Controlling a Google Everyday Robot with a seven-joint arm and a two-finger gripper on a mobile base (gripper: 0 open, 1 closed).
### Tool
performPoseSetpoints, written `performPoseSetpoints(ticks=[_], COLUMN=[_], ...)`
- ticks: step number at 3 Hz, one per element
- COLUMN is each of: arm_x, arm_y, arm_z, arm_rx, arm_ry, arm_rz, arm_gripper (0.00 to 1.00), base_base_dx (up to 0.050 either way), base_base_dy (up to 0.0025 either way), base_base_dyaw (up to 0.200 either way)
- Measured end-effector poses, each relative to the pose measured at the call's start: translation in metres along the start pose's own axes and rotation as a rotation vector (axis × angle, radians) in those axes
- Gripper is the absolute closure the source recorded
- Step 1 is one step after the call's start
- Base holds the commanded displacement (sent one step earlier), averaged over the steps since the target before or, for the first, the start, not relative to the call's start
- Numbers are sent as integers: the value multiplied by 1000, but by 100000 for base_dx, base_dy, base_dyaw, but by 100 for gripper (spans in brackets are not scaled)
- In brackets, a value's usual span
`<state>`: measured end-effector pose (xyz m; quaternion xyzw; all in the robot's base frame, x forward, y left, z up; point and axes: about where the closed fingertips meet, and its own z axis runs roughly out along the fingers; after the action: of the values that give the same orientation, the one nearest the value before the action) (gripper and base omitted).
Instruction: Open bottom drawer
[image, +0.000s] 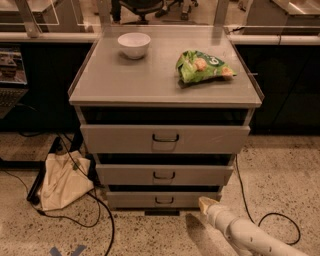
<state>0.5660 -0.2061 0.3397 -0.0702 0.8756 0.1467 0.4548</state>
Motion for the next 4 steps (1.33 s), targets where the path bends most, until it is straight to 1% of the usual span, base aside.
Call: performPoseSetpoints(ticks=[1,2,3,4], arm_x=[0,15,31,31], arm_y=[0,-2,-16,-16], arm_z=[1,33,88,90], arm_rx=[2,-17,18,18], arm_ry=[-1,62,132,134], arm_rz=[0,15,24,21], arm_gripper=[100,100,100,100], base_base_dx=[0,0,0,0], base_base_dy=[0,0,0,0], base_base_dyaw=[0,0,0,0])
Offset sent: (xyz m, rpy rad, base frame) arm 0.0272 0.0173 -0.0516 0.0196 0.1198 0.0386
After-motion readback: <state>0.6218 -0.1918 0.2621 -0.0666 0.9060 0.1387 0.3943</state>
